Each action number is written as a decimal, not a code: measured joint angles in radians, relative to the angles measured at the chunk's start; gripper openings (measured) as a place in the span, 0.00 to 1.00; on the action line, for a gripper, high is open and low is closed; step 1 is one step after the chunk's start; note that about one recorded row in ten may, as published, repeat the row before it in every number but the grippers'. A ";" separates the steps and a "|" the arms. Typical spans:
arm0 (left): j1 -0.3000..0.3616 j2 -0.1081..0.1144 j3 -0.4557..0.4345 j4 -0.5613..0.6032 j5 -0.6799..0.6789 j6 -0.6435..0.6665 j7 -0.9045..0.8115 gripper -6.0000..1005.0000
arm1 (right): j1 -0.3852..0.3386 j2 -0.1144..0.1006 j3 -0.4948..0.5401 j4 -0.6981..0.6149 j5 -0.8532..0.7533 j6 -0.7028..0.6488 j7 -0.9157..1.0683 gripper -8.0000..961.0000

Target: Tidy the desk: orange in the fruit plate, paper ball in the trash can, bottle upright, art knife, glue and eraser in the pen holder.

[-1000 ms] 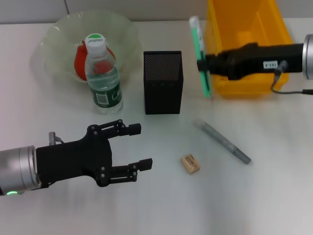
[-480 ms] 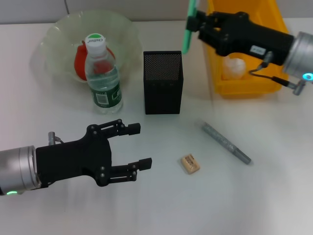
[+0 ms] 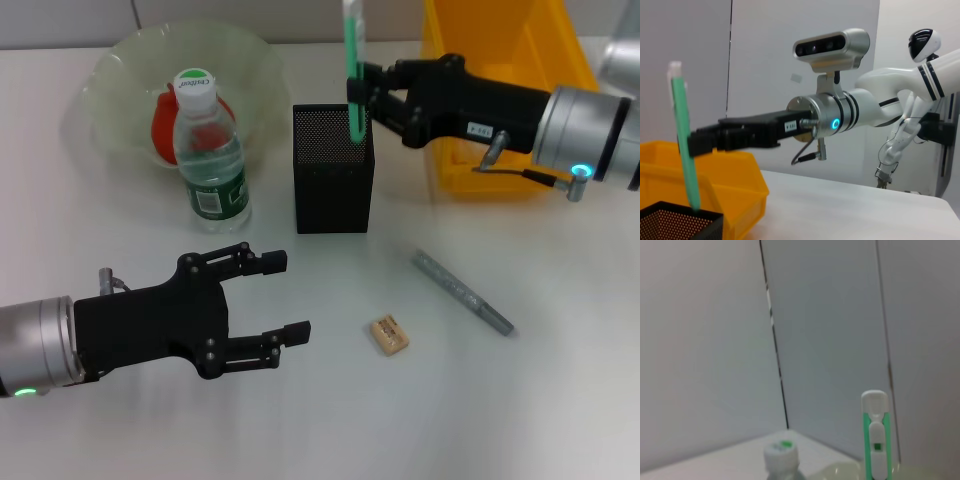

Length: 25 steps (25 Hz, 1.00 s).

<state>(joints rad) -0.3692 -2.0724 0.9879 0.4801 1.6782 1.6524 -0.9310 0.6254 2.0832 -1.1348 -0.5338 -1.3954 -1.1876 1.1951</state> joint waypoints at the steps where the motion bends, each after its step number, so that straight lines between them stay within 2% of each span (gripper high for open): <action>1: 0.000 0.000 0.000 0.000 0.000 0.000 0.000 0.78 | 0.009 0.000 0.000 0.008 -0.020 0.003 0.000 0.18; 5: -0.001 0.000 0.000 0.000 0.000 -0.002 0.000 0.78 | 0.040 0.002 -0.021 0.030 -0.073 0.041 -0.001 0.19; 7: -0.001 0.000 0.000 0.000 0.000 -0.002 0.000 0.78 | 0.049 0.005 -0.069 0.033 -0.073 0.101 -0.001 0.20; 12: -0.001 0.000 0.000 0.000 0.000 -0.012 0.005 0.78 | 0.052 0.006 -0.100 0.031 -0.069 0.140 -0.001 0.22; 20: -0.005 0.000 0.000 0.000 -0.005 -0.014 0.006 0.78 | 0.037 0.006 -0.095 0.010 -0.044 0.138 0.000 0.52; 25: -0.008 0.001 0.000 -0.013 -0.037 -0.016 0.009 0.78 | -0.029 0.006 -0.130 -0.071 -0.028 0.125 0.006 0.52</action>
<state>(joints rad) -0.3768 -2.0714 0.9879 0.4668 1.6416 1.6362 -0.9224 0.5963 2.0894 -1.2645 -0.6047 -1.4235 -1.0622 1.2009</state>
